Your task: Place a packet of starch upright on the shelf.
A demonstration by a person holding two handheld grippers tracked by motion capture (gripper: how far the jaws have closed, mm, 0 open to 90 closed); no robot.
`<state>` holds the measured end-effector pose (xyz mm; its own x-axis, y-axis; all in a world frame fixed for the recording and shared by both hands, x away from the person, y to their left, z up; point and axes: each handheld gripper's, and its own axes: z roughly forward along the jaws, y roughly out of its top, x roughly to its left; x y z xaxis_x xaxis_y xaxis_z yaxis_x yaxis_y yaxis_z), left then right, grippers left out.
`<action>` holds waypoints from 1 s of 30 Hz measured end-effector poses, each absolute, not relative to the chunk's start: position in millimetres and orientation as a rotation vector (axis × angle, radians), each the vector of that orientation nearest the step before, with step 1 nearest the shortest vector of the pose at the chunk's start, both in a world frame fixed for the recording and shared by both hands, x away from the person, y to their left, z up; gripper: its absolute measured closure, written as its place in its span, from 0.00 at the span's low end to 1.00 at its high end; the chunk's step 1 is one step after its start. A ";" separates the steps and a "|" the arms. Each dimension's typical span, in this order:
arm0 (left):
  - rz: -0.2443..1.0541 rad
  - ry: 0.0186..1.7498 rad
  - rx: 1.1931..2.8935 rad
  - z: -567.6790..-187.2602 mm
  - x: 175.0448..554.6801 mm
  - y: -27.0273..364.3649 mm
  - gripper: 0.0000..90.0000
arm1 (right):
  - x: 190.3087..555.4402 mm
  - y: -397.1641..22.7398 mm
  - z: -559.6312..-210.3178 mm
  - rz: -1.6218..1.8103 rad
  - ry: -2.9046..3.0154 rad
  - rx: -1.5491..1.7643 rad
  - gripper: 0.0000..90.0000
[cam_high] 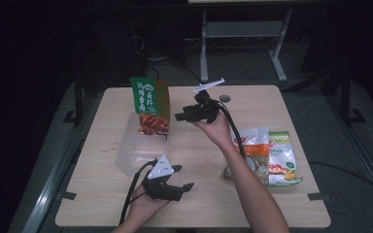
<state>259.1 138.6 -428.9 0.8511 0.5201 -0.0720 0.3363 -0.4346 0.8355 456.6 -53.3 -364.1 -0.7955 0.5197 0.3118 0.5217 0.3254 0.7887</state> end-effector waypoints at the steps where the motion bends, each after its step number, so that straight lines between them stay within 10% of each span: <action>1: 0.242 0.625 2.065 -428.9 259.2 138.5 0.31 | 455.3 -57.3 -364.4 -1.505 -2.562 -1.001 0.45; 30: 0.250 0.626 2.060 -427.5 259.5 140.1 0.31 | 392.2 -168.0 -363.8 -1.369 -2.609 -1.173 0.38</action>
<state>259.5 140.1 -427.5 0.8491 0.5239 -0.0674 0.3330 -0.4320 0.8381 392.2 -168.0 -363.8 -0.7261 0.6213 0.2947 0.5955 0.3538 0.7213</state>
